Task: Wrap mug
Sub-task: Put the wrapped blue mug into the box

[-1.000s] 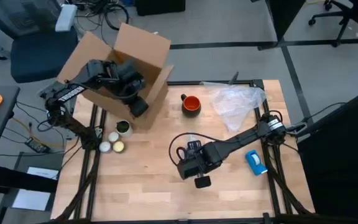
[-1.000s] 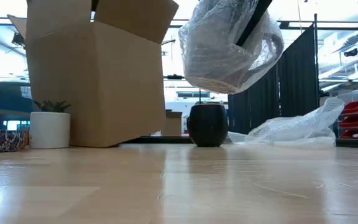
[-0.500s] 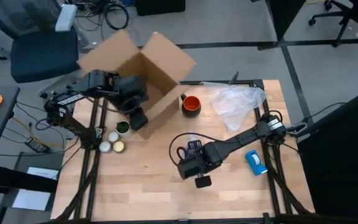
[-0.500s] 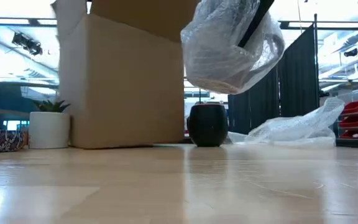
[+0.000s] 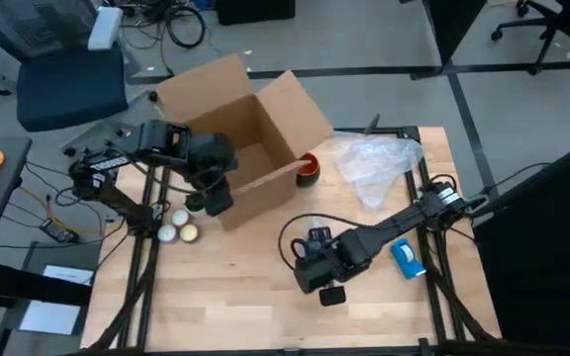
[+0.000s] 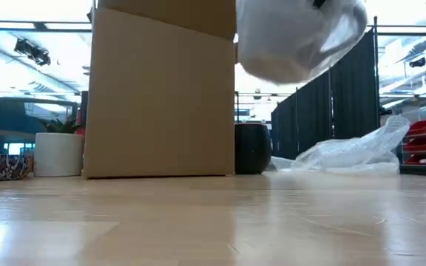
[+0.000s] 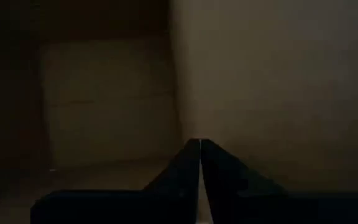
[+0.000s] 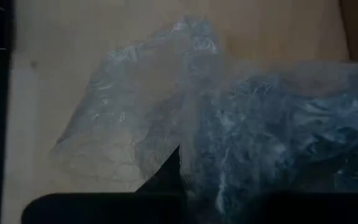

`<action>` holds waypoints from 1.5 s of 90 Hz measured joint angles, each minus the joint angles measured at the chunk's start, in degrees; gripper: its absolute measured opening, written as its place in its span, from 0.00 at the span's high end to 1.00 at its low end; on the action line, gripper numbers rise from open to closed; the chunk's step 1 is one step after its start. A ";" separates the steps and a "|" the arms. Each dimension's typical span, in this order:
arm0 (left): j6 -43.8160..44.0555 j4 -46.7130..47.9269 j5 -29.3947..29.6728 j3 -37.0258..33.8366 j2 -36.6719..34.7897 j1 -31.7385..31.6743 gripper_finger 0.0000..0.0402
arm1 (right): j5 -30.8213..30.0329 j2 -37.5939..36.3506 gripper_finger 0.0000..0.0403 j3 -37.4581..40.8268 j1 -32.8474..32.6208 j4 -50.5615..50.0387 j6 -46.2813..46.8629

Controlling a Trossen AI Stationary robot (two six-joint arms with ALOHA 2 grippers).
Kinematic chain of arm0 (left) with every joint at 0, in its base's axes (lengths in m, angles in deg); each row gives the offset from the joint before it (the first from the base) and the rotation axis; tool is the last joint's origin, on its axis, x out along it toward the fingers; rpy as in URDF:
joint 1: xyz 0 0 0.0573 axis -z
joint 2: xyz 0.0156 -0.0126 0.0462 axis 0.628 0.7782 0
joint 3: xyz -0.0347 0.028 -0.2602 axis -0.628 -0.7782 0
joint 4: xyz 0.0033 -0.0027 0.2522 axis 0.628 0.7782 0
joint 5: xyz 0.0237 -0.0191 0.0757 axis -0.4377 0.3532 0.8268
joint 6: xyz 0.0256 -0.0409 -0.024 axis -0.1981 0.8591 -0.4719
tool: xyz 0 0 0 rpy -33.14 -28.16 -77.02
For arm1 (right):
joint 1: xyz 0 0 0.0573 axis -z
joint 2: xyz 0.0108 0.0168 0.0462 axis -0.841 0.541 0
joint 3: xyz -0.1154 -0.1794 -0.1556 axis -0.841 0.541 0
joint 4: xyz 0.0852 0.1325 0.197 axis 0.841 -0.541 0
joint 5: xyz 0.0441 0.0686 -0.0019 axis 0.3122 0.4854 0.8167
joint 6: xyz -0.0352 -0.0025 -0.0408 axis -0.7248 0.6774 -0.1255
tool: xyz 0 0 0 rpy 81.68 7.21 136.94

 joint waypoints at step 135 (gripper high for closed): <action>-0.05 -6.53 0.69 -7.71 0.74 15.53 1.00 | 6.01 -14.91 1.00 0.91 23.04 49.16 -38.66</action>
